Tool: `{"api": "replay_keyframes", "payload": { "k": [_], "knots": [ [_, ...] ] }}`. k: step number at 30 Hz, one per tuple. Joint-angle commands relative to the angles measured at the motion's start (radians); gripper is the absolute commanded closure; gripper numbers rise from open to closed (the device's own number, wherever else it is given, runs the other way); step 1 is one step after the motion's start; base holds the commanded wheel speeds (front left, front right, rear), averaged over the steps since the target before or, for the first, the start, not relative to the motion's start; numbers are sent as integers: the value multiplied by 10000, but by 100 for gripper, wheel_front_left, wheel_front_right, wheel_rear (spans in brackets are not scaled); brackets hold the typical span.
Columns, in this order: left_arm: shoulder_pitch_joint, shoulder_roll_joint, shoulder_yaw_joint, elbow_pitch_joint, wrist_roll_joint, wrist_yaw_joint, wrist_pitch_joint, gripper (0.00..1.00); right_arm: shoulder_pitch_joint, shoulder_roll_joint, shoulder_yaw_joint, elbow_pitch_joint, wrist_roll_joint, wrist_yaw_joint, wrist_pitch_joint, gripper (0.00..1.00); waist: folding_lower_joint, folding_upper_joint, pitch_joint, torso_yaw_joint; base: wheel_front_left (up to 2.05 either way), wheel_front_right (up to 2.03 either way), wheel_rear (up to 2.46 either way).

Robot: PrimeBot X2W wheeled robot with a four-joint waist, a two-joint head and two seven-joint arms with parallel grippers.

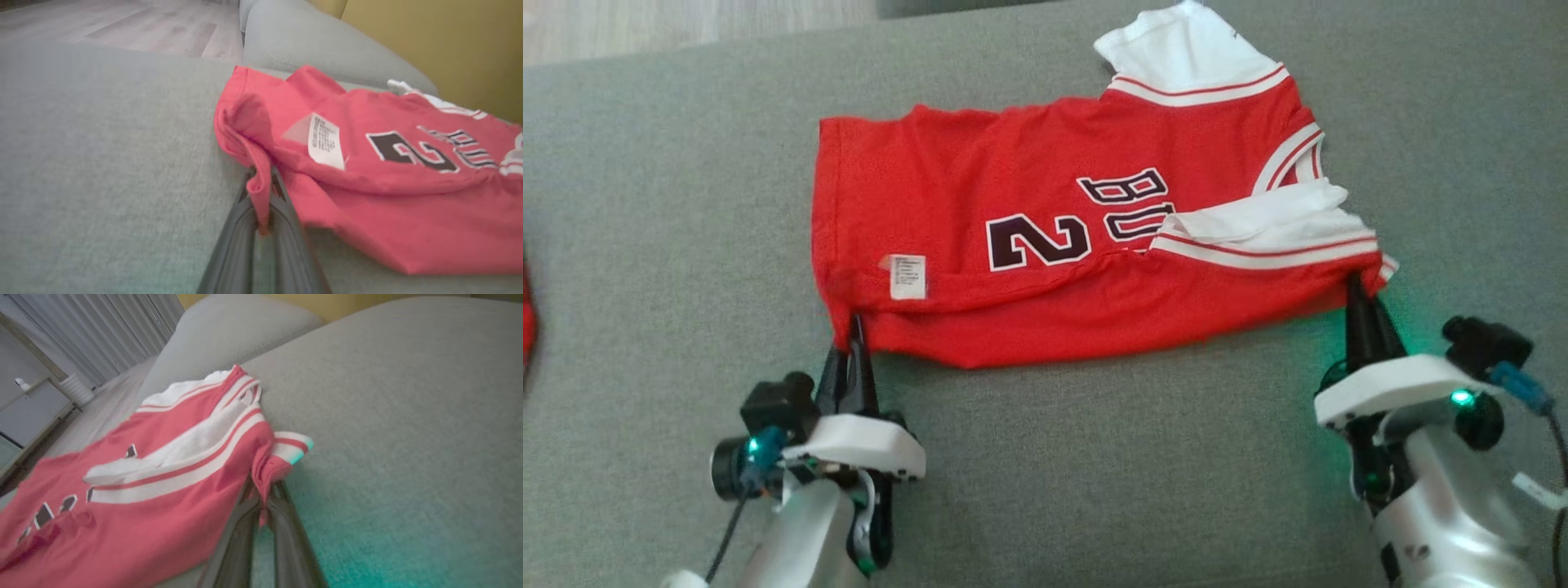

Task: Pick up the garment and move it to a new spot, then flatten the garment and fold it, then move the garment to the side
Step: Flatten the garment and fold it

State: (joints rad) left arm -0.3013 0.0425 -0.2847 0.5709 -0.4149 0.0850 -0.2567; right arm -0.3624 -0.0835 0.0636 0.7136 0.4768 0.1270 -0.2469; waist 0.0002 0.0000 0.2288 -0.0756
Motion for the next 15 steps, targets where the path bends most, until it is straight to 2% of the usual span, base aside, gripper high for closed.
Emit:
{"api": "replay_keyframes", "payload": {
  "k": [1, 8, 15],
  "knots": [
    [-337, 77, 457, -428, 37, -45, -51, 100, -407, -215, 211, -403, 138, 37, -126, 100, -2, 0, -192, 8, 0, 0, 0],
    [-627, 77, 1300, -619, 36, -179, -51, 100, -934, -712, 224, -761, 963, 37, 97, 100, -2, 0, -1206, -44, 0, 0, 0],
    [828, 77, 978, 410, -456, -177, -51, 100, 660, -962, 580, -995, 1426, 37, 574, 100, -2, 0, -1630, -93, 0, 0, 0]
  ]
}}
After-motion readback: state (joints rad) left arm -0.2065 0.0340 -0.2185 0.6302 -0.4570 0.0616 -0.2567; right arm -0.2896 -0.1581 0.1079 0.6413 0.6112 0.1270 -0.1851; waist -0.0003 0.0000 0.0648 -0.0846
